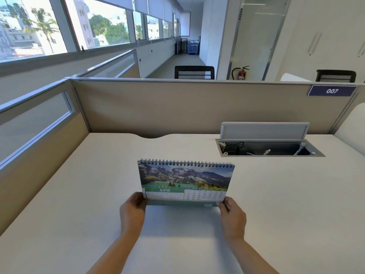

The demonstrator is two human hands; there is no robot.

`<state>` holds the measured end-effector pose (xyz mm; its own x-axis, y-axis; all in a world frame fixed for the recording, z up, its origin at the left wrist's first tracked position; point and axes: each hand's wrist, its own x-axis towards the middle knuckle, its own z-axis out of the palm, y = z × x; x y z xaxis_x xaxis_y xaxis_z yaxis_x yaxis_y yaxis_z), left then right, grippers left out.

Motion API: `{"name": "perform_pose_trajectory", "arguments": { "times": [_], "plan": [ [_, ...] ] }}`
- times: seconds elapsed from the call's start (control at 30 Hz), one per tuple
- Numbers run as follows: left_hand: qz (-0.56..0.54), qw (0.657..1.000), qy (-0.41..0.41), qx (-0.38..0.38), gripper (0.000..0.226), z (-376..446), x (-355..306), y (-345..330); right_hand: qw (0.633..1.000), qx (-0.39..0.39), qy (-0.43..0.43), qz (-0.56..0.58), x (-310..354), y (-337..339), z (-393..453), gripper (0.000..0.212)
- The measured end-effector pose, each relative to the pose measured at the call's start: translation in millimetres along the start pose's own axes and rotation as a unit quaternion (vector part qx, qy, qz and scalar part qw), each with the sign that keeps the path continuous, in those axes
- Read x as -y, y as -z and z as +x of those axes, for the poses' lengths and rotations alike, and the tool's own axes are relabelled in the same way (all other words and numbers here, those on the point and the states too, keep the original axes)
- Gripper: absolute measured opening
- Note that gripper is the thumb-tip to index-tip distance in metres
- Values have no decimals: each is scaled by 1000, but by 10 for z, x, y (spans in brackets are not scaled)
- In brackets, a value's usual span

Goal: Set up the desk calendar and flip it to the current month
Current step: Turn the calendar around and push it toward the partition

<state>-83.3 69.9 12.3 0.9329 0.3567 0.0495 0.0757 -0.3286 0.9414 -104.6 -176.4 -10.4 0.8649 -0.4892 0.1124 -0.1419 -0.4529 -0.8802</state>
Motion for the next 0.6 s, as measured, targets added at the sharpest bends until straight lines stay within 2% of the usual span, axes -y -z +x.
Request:
{"name": "perform_pose_trajectory", "arguments": {
  "times": [0.17,0.37,0.6],
  "plan": [
    [56,995,-76,-10,17,565,-488,-40,997,-23,73,-30,501,47,684,20],
    [30,996,-84,-5,18,1480,-977,-209,992,-10,115,-58,1145,-19,1546,24],
    [39,997,-63,-15,10,2154,-1026,-451,989,24,78,-124,1323,-363,2196,25]
  ]
}}
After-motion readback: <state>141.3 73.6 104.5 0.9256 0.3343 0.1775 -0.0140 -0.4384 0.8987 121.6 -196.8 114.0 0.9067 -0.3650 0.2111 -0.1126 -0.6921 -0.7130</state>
